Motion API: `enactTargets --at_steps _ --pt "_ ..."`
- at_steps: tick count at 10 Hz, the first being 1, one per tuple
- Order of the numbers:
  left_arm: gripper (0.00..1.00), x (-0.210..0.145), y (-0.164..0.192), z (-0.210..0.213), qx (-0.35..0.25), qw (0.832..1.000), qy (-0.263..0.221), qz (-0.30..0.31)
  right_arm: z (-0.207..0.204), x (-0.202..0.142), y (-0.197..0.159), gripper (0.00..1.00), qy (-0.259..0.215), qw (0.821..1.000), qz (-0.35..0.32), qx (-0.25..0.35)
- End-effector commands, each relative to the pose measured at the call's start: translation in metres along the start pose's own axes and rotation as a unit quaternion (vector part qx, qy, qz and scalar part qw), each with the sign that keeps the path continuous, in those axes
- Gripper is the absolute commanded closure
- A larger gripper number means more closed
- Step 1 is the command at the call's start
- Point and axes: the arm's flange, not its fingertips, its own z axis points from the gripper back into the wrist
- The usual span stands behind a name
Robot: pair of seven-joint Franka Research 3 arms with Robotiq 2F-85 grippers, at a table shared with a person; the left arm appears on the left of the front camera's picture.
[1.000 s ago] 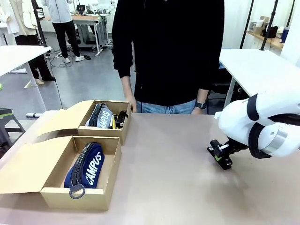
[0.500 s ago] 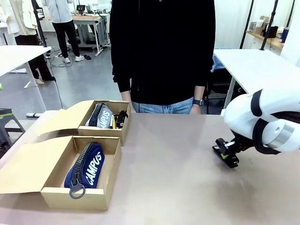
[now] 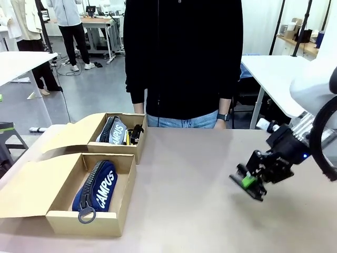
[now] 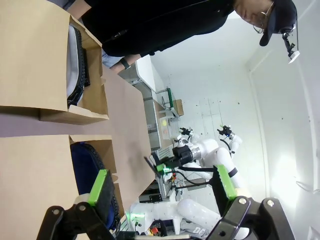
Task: Place items inside the box.
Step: Pick up a Pencil pouch or Stapler and place it inside the Mailer Box closest to the robot.
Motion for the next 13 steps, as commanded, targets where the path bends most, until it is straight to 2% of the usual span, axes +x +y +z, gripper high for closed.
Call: enactTargets --at_steps 1,3,4,5,7,9,10,11,12,13 --pt "0.00 -0.001 0.000 0.001 -0.007 1.000 0.001 -0.011 0.012 0.011 -0.006 1.00 -0.054 0.998 0.007 -0.042" --pt "0.00 -0.001 0.000 0.001 -0.007 1.000 0.001 -0.011 0.012 0.011 -0.006 1.00 -0.054 0.998 0.007 -0.042" --pt "0.00 -0.001 0.000 0.001 -0.007 1.000 0.001 -0.011 0.004 0.003 -0.003 0.68 -0.013 1.000 0.000 -0.010" --pt "0.00 -0.001 0.000 0.001 -0.007 1.000 0.001 -0.011 -0.003 0.004 0.022 0.68 -0.035 0.998 -0.002 -0.057" --pt "0.00 -0.001 0.000 0.001 -0.007 1.000 0.001 -0.011 -0.008 0.007 0.103 0.68 -0.116 0.990 0.018 -0.076" --pt "0.00 -0.001 0.000 0.001 -0.007 1.000 0.001 -0.011 -0.032 0.009 0.182 0.68 -0.176 0.978 0.022 -0.108" --pt "0.00 -0.001 0.000 0.001 -0.007 1.000 0.001 -0.011 -0.051 0.006 0.213 0.68 -0.190 0.971 0.035 -0.138" --pt "0.00 -0.001 0.000 0.001 -0.007 1.000 0.001 -0.011 -0.050 0.005 0.215 0.68 -0.160 0.971 0.033 -0.173" --pt "0.00 -0.001 0.000 0.001 -0.007 1.000 0.001 -0.011 -0.026 0.004 0.181 0.68 -0.076 0.991 0.031 -0.110" --pt "0.00 -0.001 0.000 0.001 -0.007 1.000 0.001 -0.011 -0.006 -0.009 0.148 0.68 -0.043 0.996 0.018 -0.082"
